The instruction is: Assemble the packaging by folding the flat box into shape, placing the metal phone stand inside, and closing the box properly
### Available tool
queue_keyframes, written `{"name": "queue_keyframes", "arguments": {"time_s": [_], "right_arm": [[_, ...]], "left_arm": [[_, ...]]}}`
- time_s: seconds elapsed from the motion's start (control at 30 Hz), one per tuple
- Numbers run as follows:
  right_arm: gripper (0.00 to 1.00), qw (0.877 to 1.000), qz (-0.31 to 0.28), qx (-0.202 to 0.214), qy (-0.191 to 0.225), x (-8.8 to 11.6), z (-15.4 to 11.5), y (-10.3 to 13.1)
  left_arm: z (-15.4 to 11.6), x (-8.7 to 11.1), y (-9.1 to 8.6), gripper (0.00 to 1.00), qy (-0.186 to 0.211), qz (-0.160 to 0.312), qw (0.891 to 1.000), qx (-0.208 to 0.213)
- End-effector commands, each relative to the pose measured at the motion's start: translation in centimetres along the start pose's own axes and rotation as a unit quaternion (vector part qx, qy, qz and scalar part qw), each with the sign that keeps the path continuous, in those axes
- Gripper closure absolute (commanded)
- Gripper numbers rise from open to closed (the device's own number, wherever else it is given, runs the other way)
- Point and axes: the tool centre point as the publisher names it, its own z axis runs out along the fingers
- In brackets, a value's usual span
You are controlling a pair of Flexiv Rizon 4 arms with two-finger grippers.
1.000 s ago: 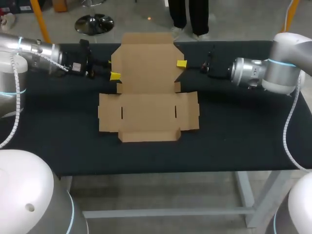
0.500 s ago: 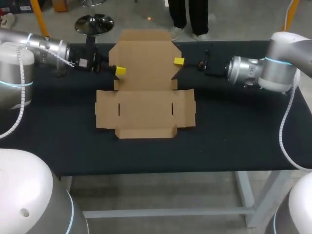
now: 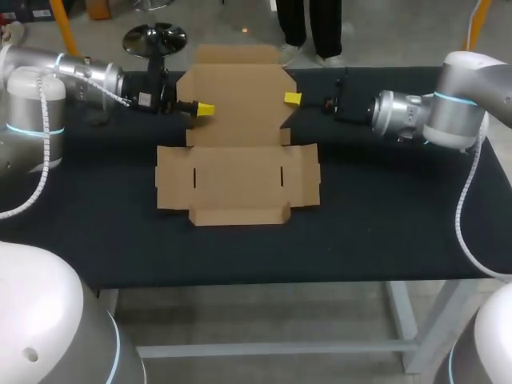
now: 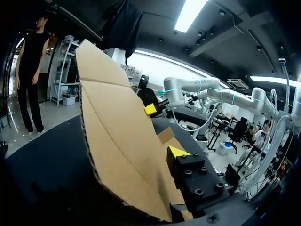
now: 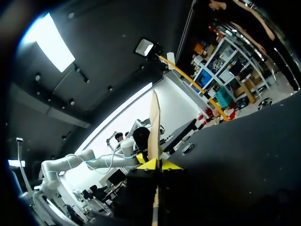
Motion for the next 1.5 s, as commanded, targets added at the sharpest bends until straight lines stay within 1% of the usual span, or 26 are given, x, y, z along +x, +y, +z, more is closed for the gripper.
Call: {"name": "queue_keyframes", "arguments": {"time_s": [0.03,0.23,0.3,0.47,0.83,0.97,1.1,1.13,1.5], "right_arm": [[1.0,1.0,-0.004,0.002,0.016,-0.38,0.13,0.19],[1.0,1.0,-0.009,0.004,0.019,-0.19,0.19,0.34],[1.0,1.0,-0.009,0.003,0.019,-0.17,0.19,0.36],[1.0,1.0,-0.011,0.002,0.02,-0.15,0.19,0.39],[1.0,1.0,-0.015,0.002,0.022,0.05,0.46,0.38],[1.0,1.0,-0.016,0.002,0.022,0.12,0.56,0.35],[1.0,1.0,-0.017,0.002,0.022,0.26,0.58,0.38],[1.0,1.0,-0.018,0.002,0.022,0.29,0.56,0.39],[1.0,0.999,-0.019,0.001,0.026,0.58,0.54,0.29]], "left_arm": [[0.05,-0.8,-0.05,0.55,0.033,0.0,0.999,0.002],[0.0,-1.03,-0.16,0.63,0.032,0.001,0.999,0.009],[0.04,-1.06,-0.2,0.64,0.032,0.001,0.999,0.009],[0.09,-1.06,-0.26,0.67,0.033,0.003,0.999,0.013],[0.24,-0.93,-0.54,0.68,0.038,0.01,0.999,0.018],[0.35,-0.89,-0.53,0.73,0.039,0.011,0.999,0.019],[0.38,-0.88,-0.53,0.98,0.04,0.011,0.999,0.02],[0.39,-0.87,-0.52,1.0,0.04,0.011,0.999,0.02],[0.31,-0.71,-0.37,1.0,0.044,0.016,0.999,0.024]]}}
